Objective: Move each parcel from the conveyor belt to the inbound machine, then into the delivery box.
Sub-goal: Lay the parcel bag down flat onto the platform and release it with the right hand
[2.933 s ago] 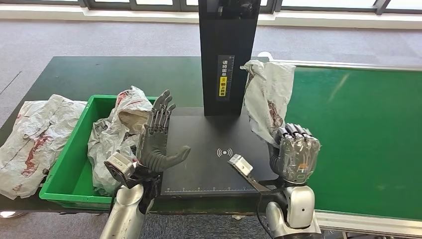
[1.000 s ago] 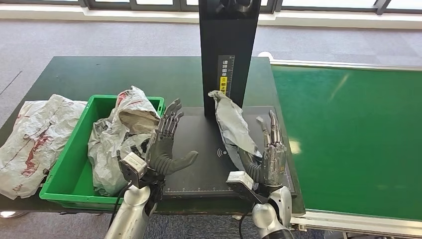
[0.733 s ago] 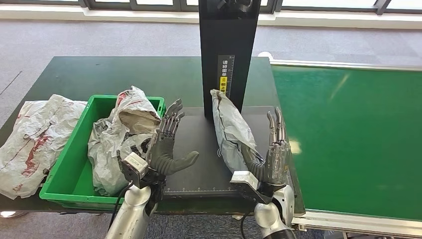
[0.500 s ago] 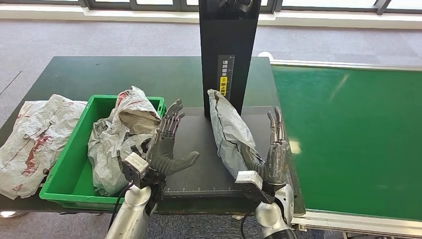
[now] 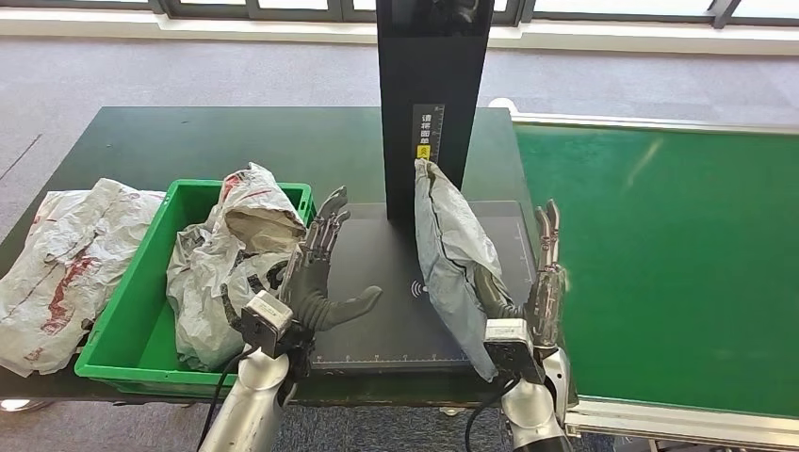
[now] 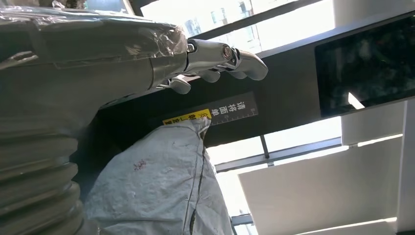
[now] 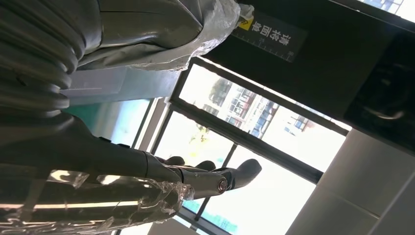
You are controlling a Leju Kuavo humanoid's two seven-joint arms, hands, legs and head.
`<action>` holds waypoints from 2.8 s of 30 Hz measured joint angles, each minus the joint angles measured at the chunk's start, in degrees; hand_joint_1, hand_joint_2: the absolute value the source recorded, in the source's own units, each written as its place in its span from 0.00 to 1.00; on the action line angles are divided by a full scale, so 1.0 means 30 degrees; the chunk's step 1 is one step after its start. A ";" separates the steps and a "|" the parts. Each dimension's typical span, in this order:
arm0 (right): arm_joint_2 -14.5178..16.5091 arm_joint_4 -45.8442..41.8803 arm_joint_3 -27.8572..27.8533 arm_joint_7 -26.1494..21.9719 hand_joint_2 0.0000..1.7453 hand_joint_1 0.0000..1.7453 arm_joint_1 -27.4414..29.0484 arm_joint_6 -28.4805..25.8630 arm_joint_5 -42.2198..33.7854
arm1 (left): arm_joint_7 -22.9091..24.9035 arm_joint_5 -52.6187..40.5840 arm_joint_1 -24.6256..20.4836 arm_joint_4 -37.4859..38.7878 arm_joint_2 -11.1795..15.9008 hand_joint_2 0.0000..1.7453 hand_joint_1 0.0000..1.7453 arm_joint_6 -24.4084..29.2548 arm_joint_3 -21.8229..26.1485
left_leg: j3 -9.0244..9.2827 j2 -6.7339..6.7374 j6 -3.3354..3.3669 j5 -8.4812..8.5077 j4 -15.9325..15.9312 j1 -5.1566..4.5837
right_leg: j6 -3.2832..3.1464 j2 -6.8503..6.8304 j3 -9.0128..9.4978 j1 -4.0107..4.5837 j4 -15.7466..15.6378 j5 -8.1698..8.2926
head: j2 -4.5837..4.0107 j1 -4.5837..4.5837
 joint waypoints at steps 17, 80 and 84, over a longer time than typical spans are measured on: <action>0.0000 -0.0417 -0.0271 0.0825 1.00 0.00 0.0094 -0.0604 0.0858 | 0.0523 -0.0926 -0.0038 -0.0741 0.0000 1.00 0.00 0.0821 -0.0809 | 0.0000 -0.0002 0.0000 0.0000 -0.0001 0.0000 | 0.0001 -0.0001 0.0000 0.0000 0.0000 0.0000 | -0.0002 0.0000; 0.0211 -0.0348 -0.0246 -0.0004 1.00 0.00 -0.0665 -0.3586 0.2690 | 0.3344 -0.1374 -0.6356 1.1728 -0.1275 1.00 0.00 0.4963 -0.7665 | 0.0013 0.0052 -0.0008 0.0011 0.0011 -0.0011 | 0.0015 0.0081 -0.0018 -0.0013 0.0000 0.0050 | -0.0004 0.0005; 0.0171 -0.0350 -0.0031 -0.0004 1.00 0.00 -0.0591 -0.3843 0.2264 | 0.3353 -0.0517 -0.6791 1.2488 -0.1275 1.00 0.00 0.5080 -0.8417 | 0.0013 0.0052 -0.0008 0.0011 0.0012 -0.0012 | 0.0016 0.0080 -0.0012 -0.0015 0.0000 0.0050 | -0.0002 0.0007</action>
